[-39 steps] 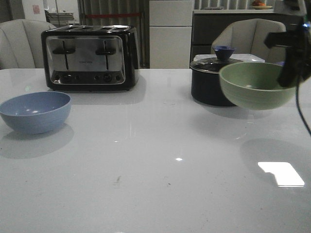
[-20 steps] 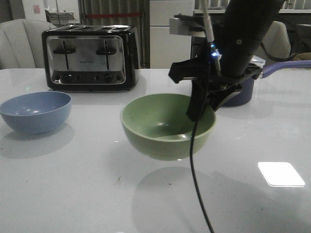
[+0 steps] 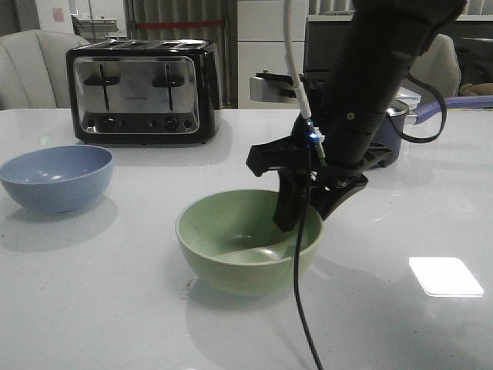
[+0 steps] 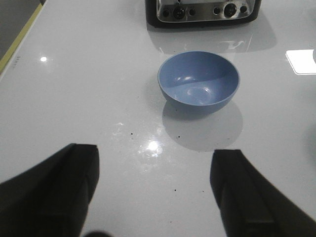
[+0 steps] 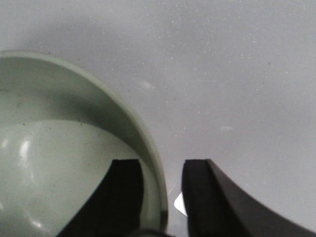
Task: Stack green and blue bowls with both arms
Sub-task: 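Open the right gripper and raise it away from the green bowl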
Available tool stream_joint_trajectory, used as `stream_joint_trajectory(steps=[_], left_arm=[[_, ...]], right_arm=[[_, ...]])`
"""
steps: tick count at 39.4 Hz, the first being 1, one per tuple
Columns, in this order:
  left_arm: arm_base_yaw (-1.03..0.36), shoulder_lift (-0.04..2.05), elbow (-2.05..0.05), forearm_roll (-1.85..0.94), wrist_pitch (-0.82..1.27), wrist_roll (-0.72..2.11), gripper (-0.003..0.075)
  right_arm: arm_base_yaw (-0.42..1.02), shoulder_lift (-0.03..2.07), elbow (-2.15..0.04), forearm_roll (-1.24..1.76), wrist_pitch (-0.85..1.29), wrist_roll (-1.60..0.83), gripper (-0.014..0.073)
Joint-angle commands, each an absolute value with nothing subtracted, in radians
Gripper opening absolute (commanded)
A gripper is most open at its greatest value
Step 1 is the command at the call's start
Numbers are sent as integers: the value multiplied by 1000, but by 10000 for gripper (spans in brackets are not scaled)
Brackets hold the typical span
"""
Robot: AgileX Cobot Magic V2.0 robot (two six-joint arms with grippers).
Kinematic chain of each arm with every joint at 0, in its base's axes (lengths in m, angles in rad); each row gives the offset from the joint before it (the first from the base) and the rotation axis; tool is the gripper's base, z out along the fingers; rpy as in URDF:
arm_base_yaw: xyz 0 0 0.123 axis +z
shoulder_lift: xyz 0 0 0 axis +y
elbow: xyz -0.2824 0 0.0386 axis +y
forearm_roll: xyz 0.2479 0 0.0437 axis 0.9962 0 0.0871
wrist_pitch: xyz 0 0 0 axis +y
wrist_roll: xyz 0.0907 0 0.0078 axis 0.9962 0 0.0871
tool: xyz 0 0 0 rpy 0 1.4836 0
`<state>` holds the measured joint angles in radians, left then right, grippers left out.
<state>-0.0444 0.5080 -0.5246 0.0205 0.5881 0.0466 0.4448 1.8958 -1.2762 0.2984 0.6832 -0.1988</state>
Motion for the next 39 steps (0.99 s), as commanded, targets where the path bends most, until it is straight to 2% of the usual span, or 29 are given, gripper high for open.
stream_joint_trajectory(steps=[1, 8, 16, 17, 30, 39], left_arm=[[-51, 518, -560, 13, 502, 44, 530], [-51, 518, -560, 13, 488, 44, 530], [-51, 518, -560, 0, 480, 44, 530], [-51, 518, -556, 0, 480, 44, 530], [-51, 522, -556, 0, 480, 46, 530], [-53, 660, -619, 0, 557, 46, 530]], right_arm=[[445, 1833, -1311, 283, 649, -208, 454], [451, 1732, -1288, 280, 646, -226, 446], [514, 1517, -1160, 280, 609, -332, 446], [563, 1362, -1060, 280, 585, -351, 446], [597, 981, -822, 280, 592, -351, 446], [597, 812, -759, 280, 662, -351, 446]])
